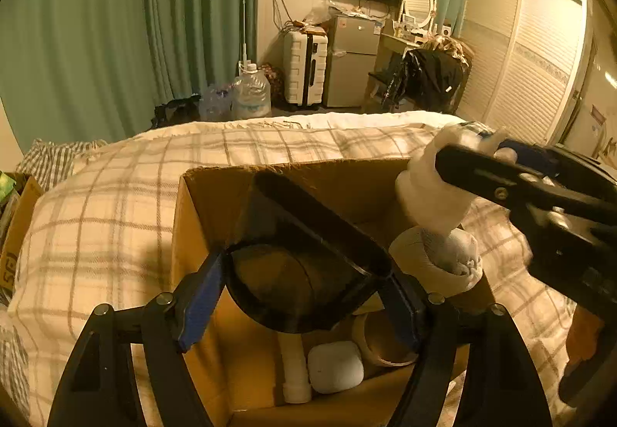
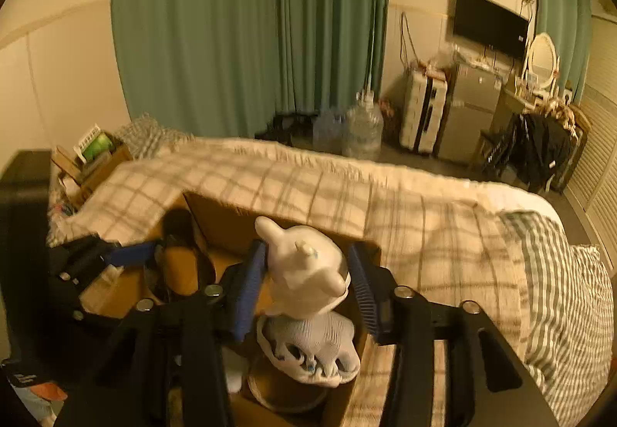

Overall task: Organize objects
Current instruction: 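Carry the cup and figurine into the box and open both grippers, then grasp the blue-and-white tissue pack with the right gripper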

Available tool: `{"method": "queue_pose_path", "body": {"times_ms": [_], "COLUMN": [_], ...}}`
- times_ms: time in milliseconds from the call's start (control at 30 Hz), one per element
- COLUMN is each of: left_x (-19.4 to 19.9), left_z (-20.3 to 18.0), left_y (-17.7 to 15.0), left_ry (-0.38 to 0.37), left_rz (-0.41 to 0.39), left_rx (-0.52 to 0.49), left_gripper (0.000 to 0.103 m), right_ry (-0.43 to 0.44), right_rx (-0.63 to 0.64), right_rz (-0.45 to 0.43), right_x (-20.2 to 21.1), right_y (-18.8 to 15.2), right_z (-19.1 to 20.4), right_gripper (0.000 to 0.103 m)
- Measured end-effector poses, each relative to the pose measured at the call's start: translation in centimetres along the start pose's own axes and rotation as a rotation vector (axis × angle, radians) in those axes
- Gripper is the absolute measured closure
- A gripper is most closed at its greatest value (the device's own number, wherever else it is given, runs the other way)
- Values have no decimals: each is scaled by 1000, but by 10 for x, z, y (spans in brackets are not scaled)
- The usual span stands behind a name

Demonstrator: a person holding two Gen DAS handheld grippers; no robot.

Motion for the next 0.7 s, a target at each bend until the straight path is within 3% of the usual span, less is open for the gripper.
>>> {"method": "queue_pose_path", "body": {"times_ms": [67,200,400,533,700], "left_x": [7,33,95,136,166], "left_z": [0,1,1,2,5], "left_y": [1,9,14,7,-29], "left_ry": [6,35,45,61,107], "left_rz": [-3,-33,-87,-122,-125], "left_rx": [9,16,38,25,11], "left_gripper": [16,8,2,0,0], "right_ry": [-5,-1,-85,-106,-119], "right_rx": [-7,-49,-41,-39,-31], "right_rz": [-34,-64,-74,-92,-93], "right_x": [12,44,112,159,188], "right_y": [6,18,21,11,-21], "right_z": [1,-1,-7,-4,10], "right_gripper": [24,24,24,17,12]}}
Point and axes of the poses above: each gripper's, at about its wrist camera, not at the fingertips, and x roughly against the way its jaws point, z to its left, y to its top, the point moved 10 cm from there along -x, roughly the way its jaws point, and after that the axes turned 6 degrees about -x, right-handed, at the moved point
